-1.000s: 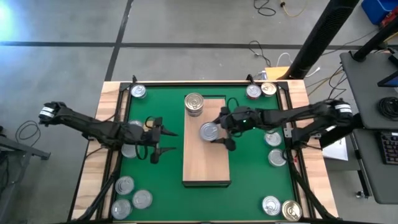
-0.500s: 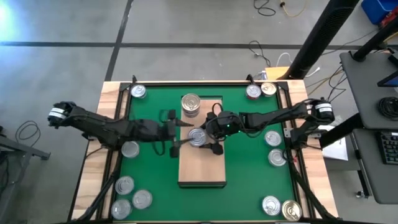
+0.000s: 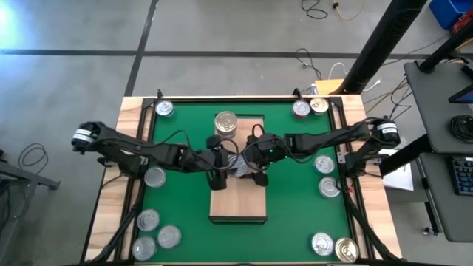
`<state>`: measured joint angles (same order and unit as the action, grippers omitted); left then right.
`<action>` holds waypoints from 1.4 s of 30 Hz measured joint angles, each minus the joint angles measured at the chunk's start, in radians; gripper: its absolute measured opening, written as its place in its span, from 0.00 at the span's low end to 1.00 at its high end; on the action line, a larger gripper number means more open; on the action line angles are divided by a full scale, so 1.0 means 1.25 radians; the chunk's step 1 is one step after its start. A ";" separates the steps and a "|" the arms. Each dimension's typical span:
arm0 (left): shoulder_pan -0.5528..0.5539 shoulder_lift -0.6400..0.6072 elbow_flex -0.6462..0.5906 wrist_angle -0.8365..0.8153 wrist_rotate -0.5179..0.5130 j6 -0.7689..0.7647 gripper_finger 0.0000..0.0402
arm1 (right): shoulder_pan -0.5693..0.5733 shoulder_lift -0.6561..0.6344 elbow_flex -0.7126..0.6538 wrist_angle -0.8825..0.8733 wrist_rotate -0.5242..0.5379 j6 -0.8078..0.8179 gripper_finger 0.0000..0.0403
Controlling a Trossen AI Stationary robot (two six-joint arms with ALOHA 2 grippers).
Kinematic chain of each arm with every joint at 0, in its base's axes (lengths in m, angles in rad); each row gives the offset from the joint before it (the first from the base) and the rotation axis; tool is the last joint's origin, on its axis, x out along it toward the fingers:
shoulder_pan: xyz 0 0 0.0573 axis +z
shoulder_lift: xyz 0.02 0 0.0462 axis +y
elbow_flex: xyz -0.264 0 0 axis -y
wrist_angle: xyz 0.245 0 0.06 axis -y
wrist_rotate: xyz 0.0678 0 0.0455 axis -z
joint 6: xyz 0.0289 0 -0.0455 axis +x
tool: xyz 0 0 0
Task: Stack canned seafood by type on shelf
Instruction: Put the green tuna can on the shelf
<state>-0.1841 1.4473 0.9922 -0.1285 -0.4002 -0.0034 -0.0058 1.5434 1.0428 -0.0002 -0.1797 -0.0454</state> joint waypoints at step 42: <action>-0.016 0.030 0.256 -0.262 0.166 0.017 0.22 | 0.045 -0.040 -0.008 -0.165 0.104 0.080 0.95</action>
<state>-0.2047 1.4845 1.3119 -0.4559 -0.1928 0.0175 0.0505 1.4933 1.0325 -0.2066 -0.0498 0.0550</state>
